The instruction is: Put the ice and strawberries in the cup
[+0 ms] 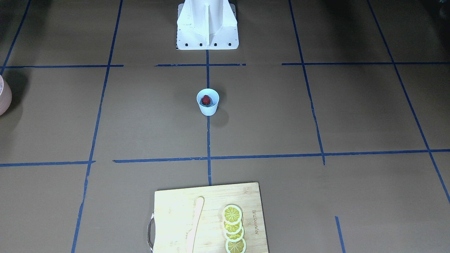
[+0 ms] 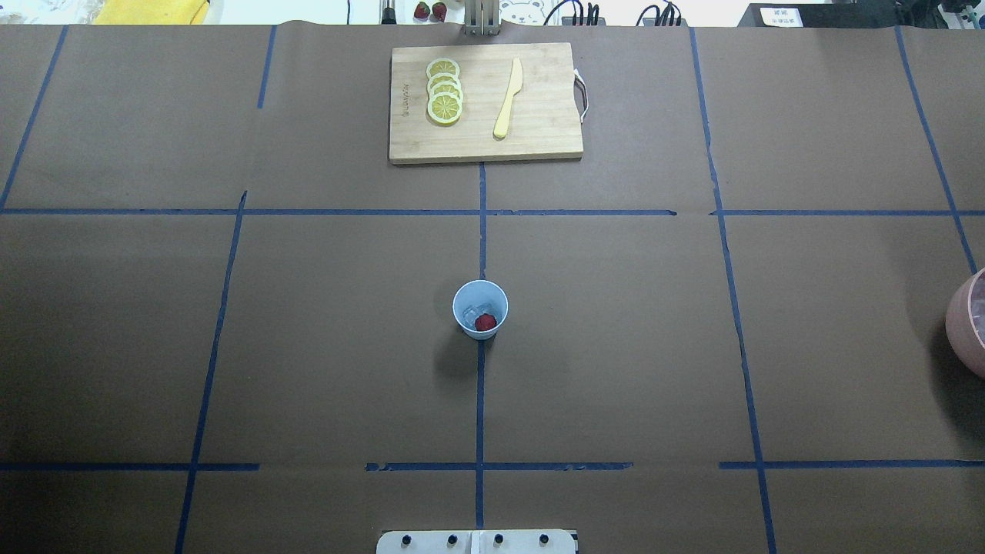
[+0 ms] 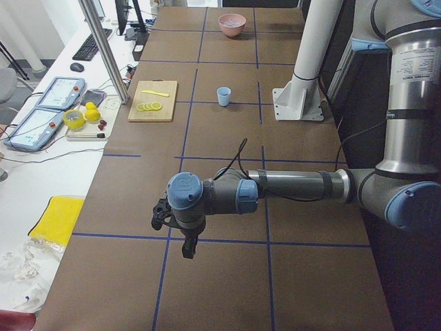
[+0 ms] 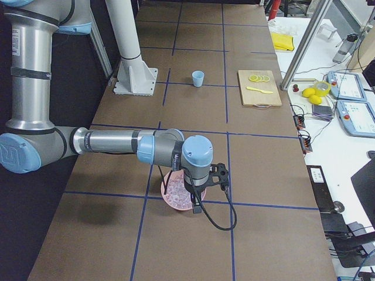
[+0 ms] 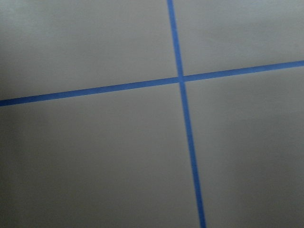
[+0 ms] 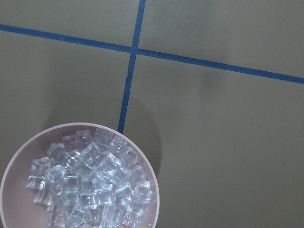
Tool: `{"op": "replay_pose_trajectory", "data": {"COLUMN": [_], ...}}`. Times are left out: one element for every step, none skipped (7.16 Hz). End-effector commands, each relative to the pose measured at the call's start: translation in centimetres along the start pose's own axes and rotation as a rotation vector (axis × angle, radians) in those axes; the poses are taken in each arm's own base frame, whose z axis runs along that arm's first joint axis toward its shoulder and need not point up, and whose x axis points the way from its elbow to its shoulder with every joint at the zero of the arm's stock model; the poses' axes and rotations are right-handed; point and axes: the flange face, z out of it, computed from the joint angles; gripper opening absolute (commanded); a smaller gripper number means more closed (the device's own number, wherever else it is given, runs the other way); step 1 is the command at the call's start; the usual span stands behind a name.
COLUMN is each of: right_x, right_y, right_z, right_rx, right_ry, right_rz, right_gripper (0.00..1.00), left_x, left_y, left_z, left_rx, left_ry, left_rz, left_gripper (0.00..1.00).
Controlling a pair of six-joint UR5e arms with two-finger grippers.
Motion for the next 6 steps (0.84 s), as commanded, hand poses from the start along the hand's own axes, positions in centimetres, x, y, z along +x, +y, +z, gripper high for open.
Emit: {"op": "replay_pose_trajectory", "data": {"right_x": [0.0,0.1,0.1,0.1,0.1,0.1], "right_y": [0.4,0.5,0.7,0.8,0.8,0.9], "right_z": [0.2,0.3,0.6,0.6,0.6,0.6], "right_rx": [-0.003,-0.005,-0.007,-0.007,-0.007,-0.007], "right_ry": [-0.005,-0.007,-0.019,-0.02,-0.02,-0.022], "right_rz": [0.001,0.003,0.008,0.008,0.011,0.012], "right_gripper": [1.0,1.0,1.0,1.0,1.0,1.0], "left_x": [-0.3,-0.5,-0.6,-0.6,-0.7,-0.7], "left_y": [0.1,0.3,0.8,1.4,1.4,1.4], "left_z": [0.3,0.5,0.8,0.9,0.9,0.8], "left_rx": [-0.009,-0.013,-0.019,-0.021,-0.023,-0.02], "left_ry": [-0.008,-0.012,-0.006,-0.009,-0.011,-0.012], "left_rz": [-0.004,-0.012,-0.019,-0.019,-0.02,-0.019], "left_gripper": [1.0,1.0,1.0,1.0,1.0,1.0]}}
